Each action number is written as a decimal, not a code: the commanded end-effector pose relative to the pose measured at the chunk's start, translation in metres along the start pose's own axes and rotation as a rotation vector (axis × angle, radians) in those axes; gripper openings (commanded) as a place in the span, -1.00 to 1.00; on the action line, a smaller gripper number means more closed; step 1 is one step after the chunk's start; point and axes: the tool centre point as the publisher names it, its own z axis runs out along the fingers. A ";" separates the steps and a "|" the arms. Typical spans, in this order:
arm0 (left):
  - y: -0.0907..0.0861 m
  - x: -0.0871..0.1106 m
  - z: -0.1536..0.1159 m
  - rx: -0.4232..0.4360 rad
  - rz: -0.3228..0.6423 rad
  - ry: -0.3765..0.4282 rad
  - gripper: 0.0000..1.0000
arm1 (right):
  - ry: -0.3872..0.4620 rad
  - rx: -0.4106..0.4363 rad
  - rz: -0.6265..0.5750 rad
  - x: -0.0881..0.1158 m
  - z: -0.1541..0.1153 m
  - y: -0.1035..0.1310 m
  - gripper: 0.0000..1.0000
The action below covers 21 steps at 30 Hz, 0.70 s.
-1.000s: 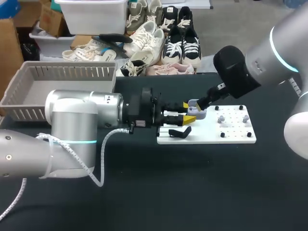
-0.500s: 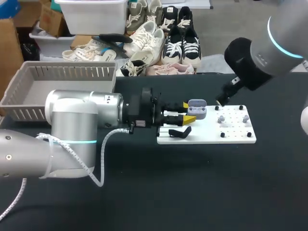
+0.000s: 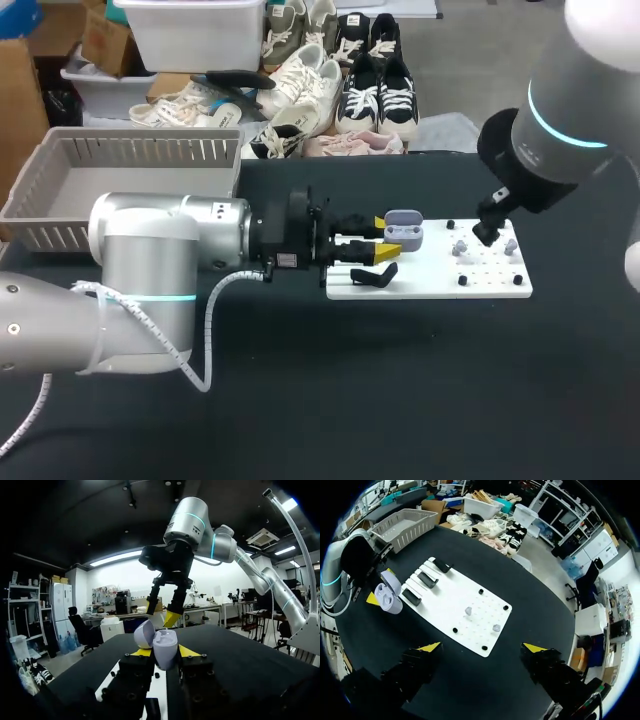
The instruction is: Pick up each earbud case from the left stands, insert the matching earbuds, close the lid, and place the case in the box.
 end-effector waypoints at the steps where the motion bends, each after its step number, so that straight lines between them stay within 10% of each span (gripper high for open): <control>1: -0.003 -0.001 -0.002 -0.006 0.001 0.000 -1.00 | 0.032 0.011 0.010 -0.006 0.013 -0.001 1.00; 14: -0.003 -0.001 -0.002 -0.006 0.001 0.000 -1.00 | 0.134 -0.039 0.051 -0.012 0.047 -0.014 1.00; 21: -0.003 -0.001 -0.002 -0.006 0.001 0.000 -1.00 | 0.184 -0.048 0.067 -0.008 0.066 -0.020 0.49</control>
